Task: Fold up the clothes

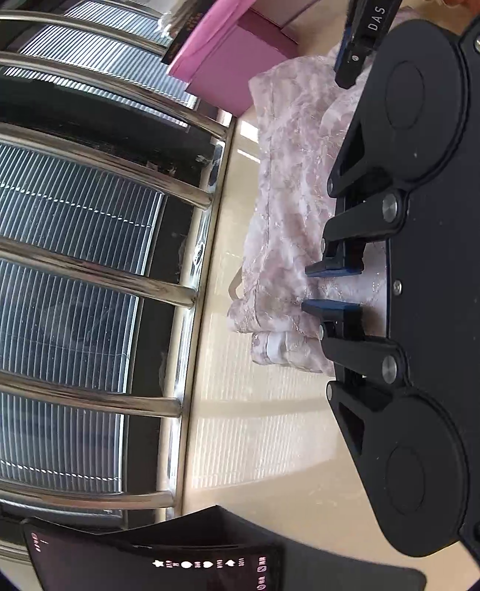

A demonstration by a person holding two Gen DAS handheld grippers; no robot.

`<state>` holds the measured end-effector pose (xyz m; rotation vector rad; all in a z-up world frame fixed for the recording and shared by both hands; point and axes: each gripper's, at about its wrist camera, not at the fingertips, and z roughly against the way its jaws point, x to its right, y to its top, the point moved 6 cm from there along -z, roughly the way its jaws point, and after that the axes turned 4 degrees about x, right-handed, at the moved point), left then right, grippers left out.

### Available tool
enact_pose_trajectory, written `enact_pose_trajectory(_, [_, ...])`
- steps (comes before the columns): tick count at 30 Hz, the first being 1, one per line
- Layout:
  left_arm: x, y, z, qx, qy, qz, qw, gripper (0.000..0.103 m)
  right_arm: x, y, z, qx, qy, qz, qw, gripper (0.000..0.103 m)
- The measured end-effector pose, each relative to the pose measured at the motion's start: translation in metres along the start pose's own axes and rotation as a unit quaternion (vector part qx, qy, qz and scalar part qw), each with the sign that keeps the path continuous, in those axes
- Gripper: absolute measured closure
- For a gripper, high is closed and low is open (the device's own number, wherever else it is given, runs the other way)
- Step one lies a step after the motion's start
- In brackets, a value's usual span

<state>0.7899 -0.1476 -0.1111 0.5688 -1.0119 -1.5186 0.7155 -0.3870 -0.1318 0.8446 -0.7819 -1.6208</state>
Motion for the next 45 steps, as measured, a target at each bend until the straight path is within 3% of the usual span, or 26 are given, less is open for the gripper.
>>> enact_pose_trajectory(2, [0.003, 0.001, 0.002, -0.007, 0.001, -0.012, 0.9999, 0.081, 0.0, 0.002, 0.001, -0.003, 0.001, 0.002, 1.0, 0.089])
enact_pose_trajectory(3, [0.004, 0.003, 0.007, -0.008, 0.0, -0.012, 0.9999, 0.062, 0.001, 0.003, 0.001, -0.005, 0.003, -0.004, 1.0, 0.086])
enact_pose_trajectory(4, [0.005, 0.005, 0.014, -0.003, -0.002, -0.008, 1.0, 0.036, 0.002, 0.005, 0.002, -0.007, 0.005, -0.009, 1.0, 0.072])
enact_pose_trajectory(5, [0.005, 0.006, 0.023, 0.012, -0.006, -0.004, 0.9999, 0.024, 0.003, 0.006, 0.003, -0.009, 0.007, -0.014, 1.0, 0.06])
enact_pose_trajectory(6, [0.007, 0.008, 0.031, 0.031, -0.011, -0.002, 0.9995, 0.006, 0.002, 0.006, 0.012, 0.001, 0.008, -0.01, 1.0, 0.035])
enact_pose_trajectory(7, [0.009, 0.009, 0.04, 0.047, -0.012, -0.003, 0.9988, 0.0, 0.001, 0.006, 0.022, 0.01, 0.01, -0.007, 1.0, 0.013])
enact_pose_trajectory(9, [0.012, 0.011, 0.063, 0.065, -0.013, -0.015, 0.9977, 0.0, -0.002, 0.006, 0.042, 0.03, 0.013, 0.001, 0.999, 0.003])
enact_pose_trajectory(13, [0.017, 0.005, 0.094, 0.041, -0.008, -0.035, 0.9985, 0.0, -0.008, 0.004, 0.079, 0.058, 0.011, 0.017, 0.998, 0.001])
enact_pose_trajectory(23, [0.01, -0.065, 0.179, -0.01, 0.026, -0.027, 0.9992, 0.0, -0.01, -0.053, 0.135, -0.005, -0.023, 0.038, 0.999, 0.001])
enact_pose_trajectory(30, [0.007, -0.113, 0.24, -0.031, 0.041, -0.021, 0.9985, 0.0, -0.01, -0.101, 0.195, -0.029, -0.016, 0.027, 0.999, 0.001])
enact_pose_trajectory(45, [-0.019, -0.191, 0.364, -0.019, 0.05, 0.007, 0.9985, 0.0, -0.031, -0.19, 0.324, -0.015, 0.01, 0.069, 0.997, 0.001])
